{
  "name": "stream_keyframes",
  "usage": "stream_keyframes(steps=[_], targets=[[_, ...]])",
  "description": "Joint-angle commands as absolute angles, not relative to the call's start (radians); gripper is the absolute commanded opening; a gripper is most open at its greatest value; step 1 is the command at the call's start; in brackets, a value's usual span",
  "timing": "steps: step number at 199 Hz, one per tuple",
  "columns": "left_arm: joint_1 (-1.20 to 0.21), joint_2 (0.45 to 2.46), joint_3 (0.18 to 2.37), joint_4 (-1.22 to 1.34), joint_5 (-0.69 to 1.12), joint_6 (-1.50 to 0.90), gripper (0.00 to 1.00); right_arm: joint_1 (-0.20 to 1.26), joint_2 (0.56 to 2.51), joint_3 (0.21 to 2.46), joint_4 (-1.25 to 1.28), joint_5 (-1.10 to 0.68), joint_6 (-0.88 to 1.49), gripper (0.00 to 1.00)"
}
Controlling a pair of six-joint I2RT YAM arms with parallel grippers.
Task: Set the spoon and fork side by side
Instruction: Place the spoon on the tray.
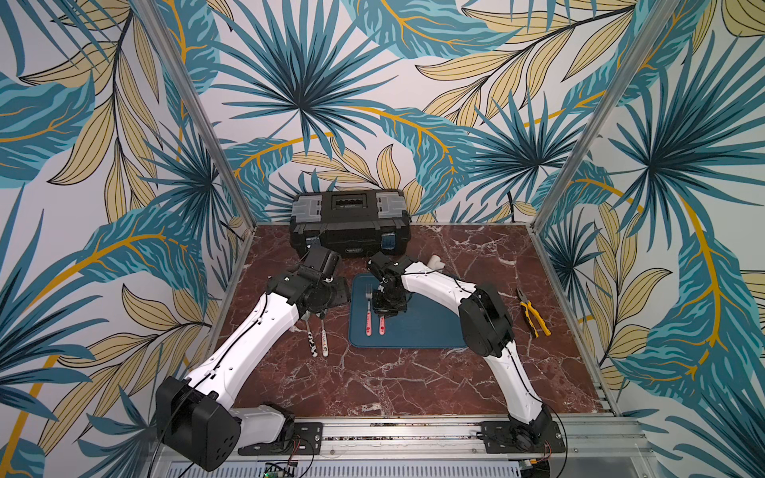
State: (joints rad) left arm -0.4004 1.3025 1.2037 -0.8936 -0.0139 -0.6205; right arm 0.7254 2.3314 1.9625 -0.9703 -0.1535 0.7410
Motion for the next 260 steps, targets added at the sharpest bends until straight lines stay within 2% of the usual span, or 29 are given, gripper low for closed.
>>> stream_keyframes(steps=[1,155,238,260], targets=[[-0.394,1.310,1.187,-0.878,-0.008,-0.619,0.61,0.732,2.363,1.988,-1.007,-0.135,0.727,0.05],[-0.394,1.315,1.152,-0.859,-0.003,-0.615,0.61,0.758,2.392,1.981,-1.026,-0.077,0.736,0.16],[-0.394,1.325,1.130,-0.847,0.005,-0.613,0.64,0.758,2.376,1.967,-1.013,-0.073,0.739,0.37],[-0.394,1.319,1.123,-0.848,0.003,-0.611,0.64,0.759,2.356,1.952,-0.994,-0.063,0.746,0.38]])
